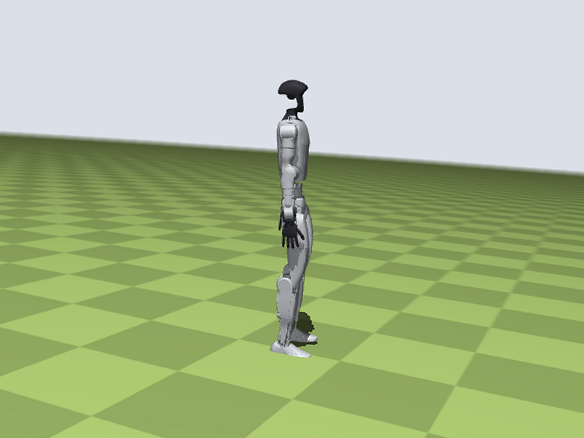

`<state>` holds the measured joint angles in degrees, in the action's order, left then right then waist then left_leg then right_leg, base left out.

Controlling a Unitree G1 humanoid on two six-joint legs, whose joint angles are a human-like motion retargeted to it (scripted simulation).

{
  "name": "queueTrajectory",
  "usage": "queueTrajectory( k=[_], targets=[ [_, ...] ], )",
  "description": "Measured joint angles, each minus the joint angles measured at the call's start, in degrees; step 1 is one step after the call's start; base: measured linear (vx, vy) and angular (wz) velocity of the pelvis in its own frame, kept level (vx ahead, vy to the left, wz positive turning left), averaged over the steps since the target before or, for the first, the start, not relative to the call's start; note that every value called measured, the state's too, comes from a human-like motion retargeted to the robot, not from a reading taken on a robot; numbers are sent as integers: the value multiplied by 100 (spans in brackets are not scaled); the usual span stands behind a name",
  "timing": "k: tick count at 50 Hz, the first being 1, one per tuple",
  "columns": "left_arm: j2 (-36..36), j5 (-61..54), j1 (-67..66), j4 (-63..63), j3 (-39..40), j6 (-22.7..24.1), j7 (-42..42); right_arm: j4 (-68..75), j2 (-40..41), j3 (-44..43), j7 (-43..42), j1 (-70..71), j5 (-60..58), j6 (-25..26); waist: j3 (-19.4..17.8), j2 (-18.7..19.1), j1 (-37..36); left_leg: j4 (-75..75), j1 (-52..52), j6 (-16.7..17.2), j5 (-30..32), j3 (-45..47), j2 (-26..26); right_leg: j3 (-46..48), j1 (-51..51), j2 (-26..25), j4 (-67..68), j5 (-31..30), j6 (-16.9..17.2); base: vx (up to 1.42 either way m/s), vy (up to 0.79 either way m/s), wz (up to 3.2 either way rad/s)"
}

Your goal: In place motions

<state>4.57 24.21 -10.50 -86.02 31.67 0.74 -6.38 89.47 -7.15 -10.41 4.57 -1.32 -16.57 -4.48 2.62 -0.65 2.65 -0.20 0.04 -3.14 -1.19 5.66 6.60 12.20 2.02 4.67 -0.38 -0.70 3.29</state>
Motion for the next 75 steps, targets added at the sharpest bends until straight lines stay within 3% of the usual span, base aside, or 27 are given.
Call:
queueTrajectory(
  k=[53, 75],
  targets=[
    [80, -122, 35, 107, -47, 19, -65, 115, -246, -241, 53, -160, -46, -42, -73, 98, -152, 28, 90, 111, -56, -135, -150, 206, 336, -154, -46, -41, -183, 0, 1, 2],
    [41, -159, 39, 139, -18, 58, -33, 240, -330, -491, 19, -440, -237, -77, 26, 31, -923, 98, -406, 261, 432, -1589, 238, 1984, 855, 236, 38, 379, 58, 0, 12, 71]
  ],
)
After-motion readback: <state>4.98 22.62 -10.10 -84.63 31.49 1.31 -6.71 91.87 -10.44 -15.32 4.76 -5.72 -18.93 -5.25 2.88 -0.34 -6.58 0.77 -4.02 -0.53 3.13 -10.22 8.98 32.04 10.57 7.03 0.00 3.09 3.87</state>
